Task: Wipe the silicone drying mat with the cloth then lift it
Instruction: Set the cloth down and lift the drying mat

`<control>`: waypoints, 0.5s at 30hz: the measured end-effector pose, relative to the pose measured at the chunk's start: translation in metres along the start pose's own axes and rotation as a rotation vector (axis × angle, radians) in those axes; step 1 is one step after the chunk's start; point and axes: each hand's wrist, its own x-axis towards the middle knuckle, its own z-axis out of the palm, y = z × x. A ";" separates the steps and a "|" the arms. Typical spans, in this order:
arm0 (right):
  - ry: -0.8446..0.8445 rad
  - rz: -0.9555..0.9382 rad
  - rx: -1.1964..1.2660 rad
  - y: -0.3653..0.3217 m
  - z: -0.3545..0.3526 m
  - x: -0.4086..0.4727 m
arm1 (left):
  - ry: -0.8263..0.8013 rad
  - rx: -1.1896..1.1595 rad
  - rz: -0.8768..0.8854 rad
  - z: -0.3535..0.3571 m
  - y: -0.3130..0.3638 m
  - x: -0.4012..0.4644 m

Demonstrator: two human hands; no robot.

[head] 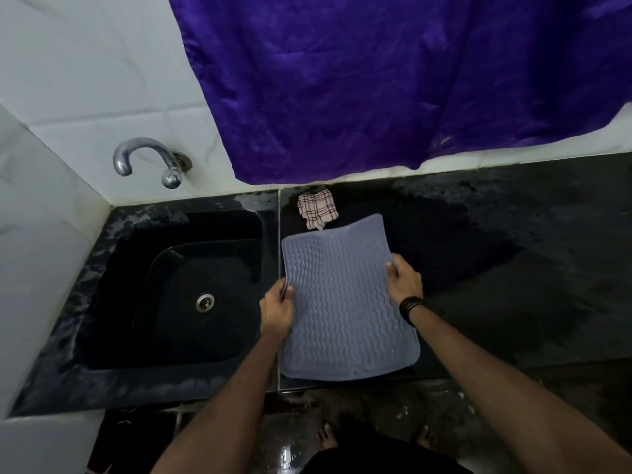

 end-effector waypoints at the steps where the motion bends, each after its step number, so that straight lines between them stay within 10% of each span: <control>1: -0.010 0.035 -0.026 0.003 0.005 -0.004 | -0.014 0.013 -0.025 -0.001 -0.006 -0.001; 15: 0.002 0.264 -0.219 -0.011 0.015 0.002 | -0.071 0.166 -0.330 0.006 -0.032 0.010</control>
